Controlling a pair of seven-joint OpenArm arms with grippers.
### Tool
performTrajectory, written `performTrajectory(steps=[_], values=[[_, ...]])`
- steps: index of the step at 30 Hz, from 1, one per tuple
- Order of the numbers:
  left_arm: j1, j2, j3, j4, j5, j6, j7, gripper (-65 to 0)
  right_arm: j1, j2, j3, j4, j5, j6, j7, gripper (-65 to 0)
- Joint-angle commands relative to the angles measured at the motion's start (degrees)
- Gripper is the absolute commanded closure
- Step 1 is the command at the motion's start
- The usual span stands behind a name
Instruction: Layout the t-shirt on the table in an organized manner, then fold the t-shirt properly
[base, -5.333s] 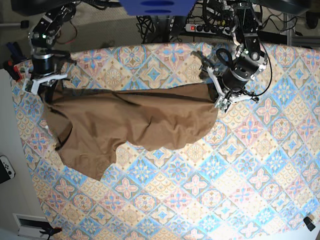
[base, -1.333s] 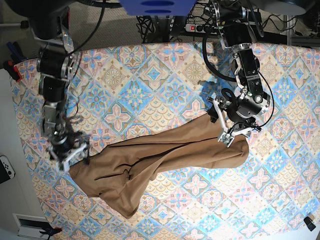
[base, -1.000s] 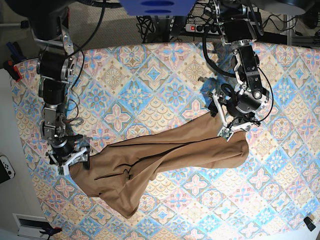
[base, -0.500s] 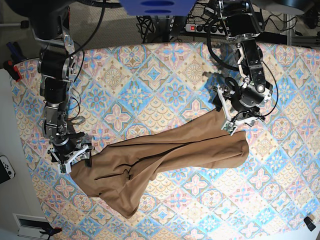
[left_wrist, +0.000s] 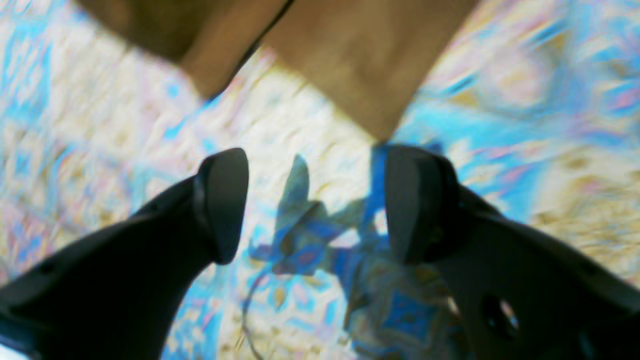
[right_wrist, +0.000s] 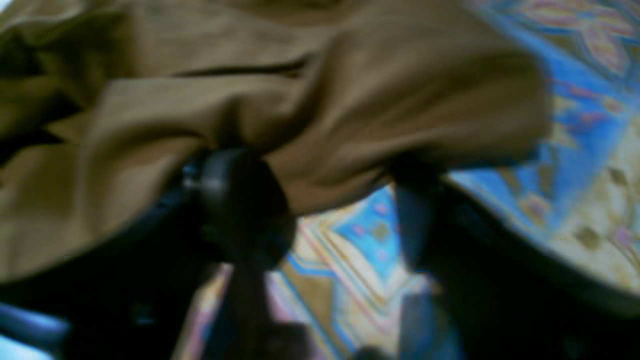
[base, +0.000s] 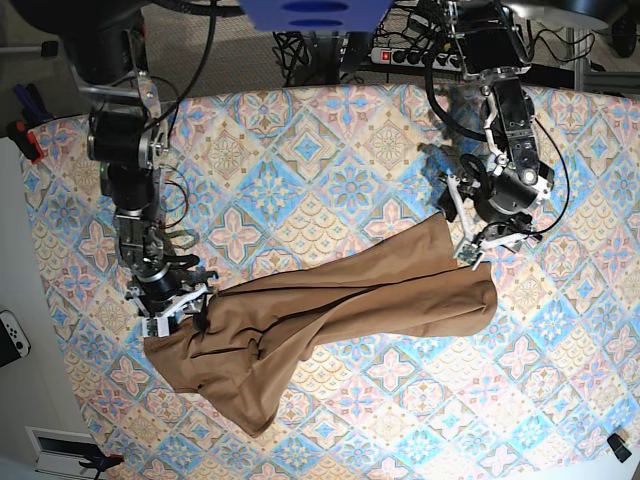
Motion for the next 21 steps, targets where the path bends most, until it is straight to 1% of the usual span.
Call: performTrajectory(steps=[1,4,5,7,10,12,15,18,21], values=[[-0.8,-0.4,0.1,0.9,-0.8,0.3,-0.9,-39.7,0.1,0.0,-0.3,0.3,-1.1,1.4,-4.4,-24.8],[-0.8,-0.3,0.4,0.8,-0.9,0.3,-0.9,-39.7,0.1,-0.1,-0.1,4.4,-1.1,1.3,-4.7,-4.4],[-0.8,-0.3,0.5,0.7,-0.9,0.3,-0.9,-39.7,-0.1,-0.1,0.0,6.0,-1.1,1.3,-4.7,0.0],[-0.8,-0.3,0.5,0.7,-0.9,0.3,-0.9,-39.7,-0.2,-0.1,0.0,10.8,-1.0,1.3,-5.3,0.0],[-0.7,-0.4,0.5,0.7,-0.7,0.3,-0.9,-39.7,-0.5,-0.1,0.1,21.9,-0.9,1.3,-10.5,0.0],[-0.7,-0.4,0.5,0.6,-0.7,0.3,-0.9,-39.7,-5.6,0.1,1.2,30.8,-0.9,1.3,-13.9,0.0],[-0.7,-0.3,0.5,0.6,-0.8,0.3,-0.9,-39.7,-13.7,-0.1,4.9,43.6,-1.1,1.3,-16.6,0.0],[-0.7,-0.2,0.5,0.6,-1.0,0.3,-0.9,-39.7,-19.0,-0.1,7.5,55.1,-1.1,1.3,-20.3,0.0],[-0.7,-0.1,0.6,0.6,-1.1,0.3,-0.9,-39.7,-22.6,-0.4,8.7,65.3,-1.0,1.3,-24.0,0.0]])
